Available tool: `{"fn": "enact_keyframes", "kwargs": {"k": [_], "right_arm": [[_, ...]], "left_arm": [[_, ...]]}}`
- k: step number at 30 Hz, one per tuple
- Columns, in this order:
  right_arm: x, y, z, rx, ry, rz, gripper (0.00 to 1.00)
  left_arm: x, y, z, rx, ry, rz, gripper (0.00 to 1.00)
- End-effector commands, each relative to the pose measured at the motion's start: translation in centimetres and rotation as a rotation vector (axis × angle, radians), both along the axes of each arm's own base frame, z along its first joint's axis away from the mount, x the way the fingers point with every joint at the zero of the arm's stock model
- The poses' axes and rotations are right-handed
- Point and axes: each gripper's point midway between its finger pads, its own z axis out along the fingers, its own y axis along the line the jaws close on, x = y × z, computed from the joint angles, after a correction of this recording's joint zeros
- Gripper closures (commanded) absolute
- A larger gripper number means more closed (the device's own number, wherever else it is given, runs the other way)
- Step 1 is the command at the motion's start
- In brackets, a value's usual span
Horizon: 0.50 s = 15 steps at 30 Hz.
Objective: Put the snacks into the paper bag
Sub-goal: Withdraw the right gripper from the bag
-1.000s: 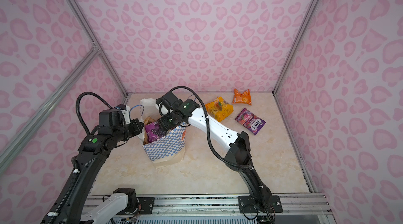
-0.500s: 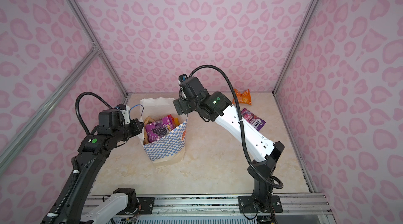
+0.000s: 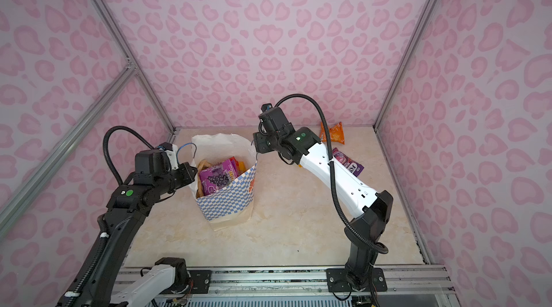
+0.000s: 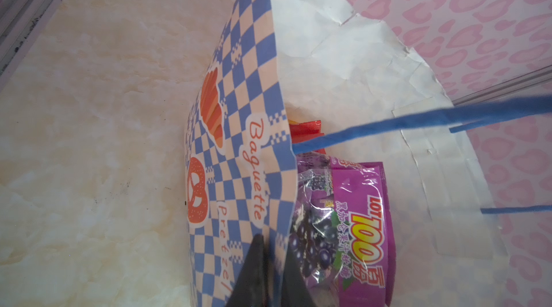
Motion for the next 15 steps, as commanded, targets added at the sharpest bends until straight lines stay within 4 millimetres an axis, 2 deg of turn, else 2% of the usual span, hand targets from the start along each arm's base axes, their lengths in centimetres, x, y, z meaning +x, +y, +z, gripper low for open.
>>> {"fn": "enact_keyframes", "kwargs": {"k": [1,5,6,11,13,15], "right_arm": [[-0.3,2.5,0.3,0.116,0.024,0.090,0.54],[-0.8,3.9,2.0,0.195,0.013,0.165,0.95],[-0.9,4.1,2.7,0.212,0.007,0.179,1.00],[-2.5,3.7,7.4,0.286,-0.068,0.227,1.00],[-3.2,2.6,9.3,0.309,-0.114,0.221,1.00],[-4.2,1.3,11.1,0.324,-0.156,0.210,1.00]], "left_arm": [[0.5,0.0,0.7,0.003,-0.036,-0.001,0.87],[0.5,0.0,0.8,0.005,-0.039,-0.001,0.87],[0.5,0.1,0.7,0.007,-0.038,0.003,0.87],[1.3,-0.5,0.6,-0.025,-0.012,-0.009,0.89],[1.6,-1.7,1.4,-0.062,-0.005,-0.042,0.89],[1.9,-3.3,3.3,-0.087,-0.032,-0.078,0.89]]}}
